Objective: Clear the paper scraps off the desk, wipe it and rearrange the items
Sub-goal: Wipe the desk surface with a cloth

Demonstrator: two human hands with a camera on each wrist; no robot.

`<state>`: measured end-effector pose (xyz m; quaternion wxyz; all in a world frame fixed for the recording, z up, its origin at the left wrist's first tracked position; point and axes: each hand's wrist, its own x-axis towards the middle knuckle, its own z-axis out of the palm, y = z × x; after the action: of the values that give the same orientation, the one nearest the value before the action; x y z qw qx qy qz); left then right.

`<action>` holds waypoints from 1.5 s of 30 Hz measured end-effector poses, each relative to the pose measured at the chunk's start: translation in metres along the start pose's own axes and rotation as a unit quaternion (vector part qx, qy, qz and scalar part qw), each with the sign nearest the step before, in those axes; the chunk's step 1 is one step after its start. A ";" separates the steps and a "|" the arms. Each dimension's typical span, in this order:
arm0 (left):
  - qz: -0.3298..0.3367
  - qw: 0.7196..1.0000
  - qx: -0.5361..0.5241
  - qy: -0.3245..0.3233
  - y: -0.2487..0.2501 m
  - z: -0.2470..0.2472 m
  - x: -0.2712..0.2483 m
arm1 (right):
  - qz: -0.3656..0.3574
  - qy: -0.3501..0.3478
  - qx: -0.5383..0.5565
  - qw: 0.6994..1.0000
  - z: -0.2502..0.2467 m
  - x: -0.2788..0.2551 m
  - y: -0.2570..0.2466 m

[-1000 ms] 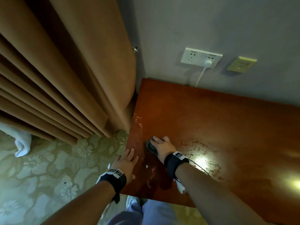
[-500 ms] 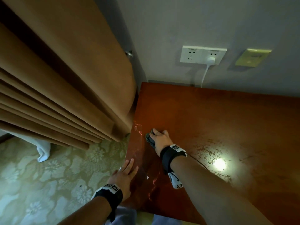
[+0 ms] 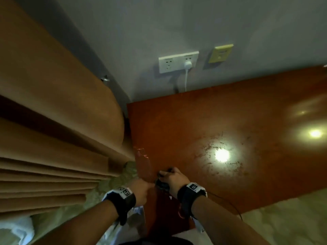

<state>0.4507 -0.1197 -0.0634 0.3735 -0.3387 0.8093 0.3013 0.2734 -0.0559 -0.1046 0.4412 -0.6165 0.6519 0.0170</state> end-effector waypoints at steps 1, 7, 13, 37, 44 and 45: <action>0.012 1.000 0.017 -0.001 -0.005 -0.013 0.003 | 0.022 0.008 0.014 1.000 0.000 -0.002 -0.006; 0.020 0.992 0.066 0.102 -0.028 -0.091 0.050 | 0.092 -0.041 -0.031 0.994 0.010 -0.017 -0.010; -0.051 0.989 0.033 0.136 -0.045 -0.139 0.111 | 0.161 -0.018 0.004 0.987 0.037 -0.057 0.013; -0.067 0.994 0.038 0.083 -0.049 -0.143 0.143 | 0.143 0.036 -0.025 0.989 -0.037 0.052 -0.033; -0.057 0.993 0.093 0.046 -0.046 -0.156 0.137 | 0.194 0.018 0.046 0.980 -0.005 0.028 -0.039; -0.054 0.992 0.108 0.037 -0.046 -0.159 0.134 | 0.204 0.029 0.065 0.976 0.004 0.022 -0.040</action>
<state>0.3567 -0.3085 -0.0971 0.3933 -0.3504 0.8310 0.1788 0.3118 -0.0806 -0.0987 0.4487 -0.4411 0.7759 0.0467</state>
